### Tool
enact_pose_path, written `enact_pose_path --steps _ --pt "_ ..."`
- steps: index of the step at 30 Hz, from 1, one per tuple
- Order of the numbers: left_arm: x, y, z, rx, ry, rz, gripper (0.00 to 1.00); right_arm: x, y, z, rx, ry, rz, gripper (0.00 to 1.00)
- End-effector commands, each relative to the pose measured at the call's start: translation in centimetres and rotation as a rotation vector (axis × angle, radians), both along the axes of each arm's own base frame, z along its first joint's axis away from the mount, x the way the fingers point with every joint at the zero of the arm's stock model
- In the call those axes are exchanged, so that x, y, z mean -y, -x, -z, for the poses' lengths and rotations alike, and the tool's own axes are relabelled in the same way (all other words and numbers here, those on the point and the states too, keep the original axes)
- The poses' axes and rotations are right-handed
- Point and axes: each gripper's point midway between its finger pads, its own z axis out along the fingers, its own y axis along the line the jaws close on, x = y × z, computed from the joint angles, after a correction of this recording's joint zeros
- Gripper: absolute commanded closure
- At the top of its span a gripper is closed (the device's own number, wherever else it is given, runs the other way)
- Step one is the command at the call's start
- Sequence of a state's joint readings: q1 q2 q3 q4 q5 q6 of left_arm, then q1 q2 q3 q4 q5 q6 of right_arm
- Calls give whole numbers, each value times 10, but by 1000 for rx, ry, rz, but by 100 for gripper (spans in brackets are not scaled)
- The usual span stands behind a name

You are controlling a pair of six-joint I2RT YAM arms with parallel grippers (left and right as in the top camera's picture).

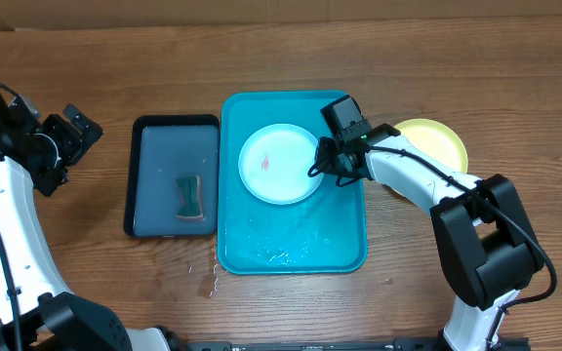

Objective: Clean dirty plates on tray and stack at the side
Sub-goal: 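Grasp the white plate rim and drag it onto the teal tray center, then hold the white plate rim while moving the left gripper to the black tray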

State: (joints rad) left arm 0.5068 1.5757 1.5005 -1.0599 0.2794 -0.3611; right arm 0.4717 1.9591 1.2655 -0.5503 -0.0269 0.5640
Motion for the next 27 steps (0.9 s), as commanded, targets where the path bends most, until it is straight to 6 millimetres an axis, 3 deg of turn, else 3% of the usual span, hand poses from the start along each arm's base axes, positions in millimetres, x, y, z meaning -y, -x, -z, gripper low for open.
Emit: enact_pose_path --steps 1,5,15,18,27 --pt "-2 -1 -6 12 -6 -9 0 5 -2 -1 12 16 23 77" --pt "-2 -1 -6 12 -6 -9 0 4 -2 -1 11 16 22 85" --pt "-2 -1 -6 12 -6 -9 0 9 5 2 -20 36 15 85" --pt "-2 -1 -6 12 -6 -9 0 9 6 2 -21 36 14 96" --pt "-2 -1 -6 12 -6 -9 0 9 7 -6 -12 65 -65 96"
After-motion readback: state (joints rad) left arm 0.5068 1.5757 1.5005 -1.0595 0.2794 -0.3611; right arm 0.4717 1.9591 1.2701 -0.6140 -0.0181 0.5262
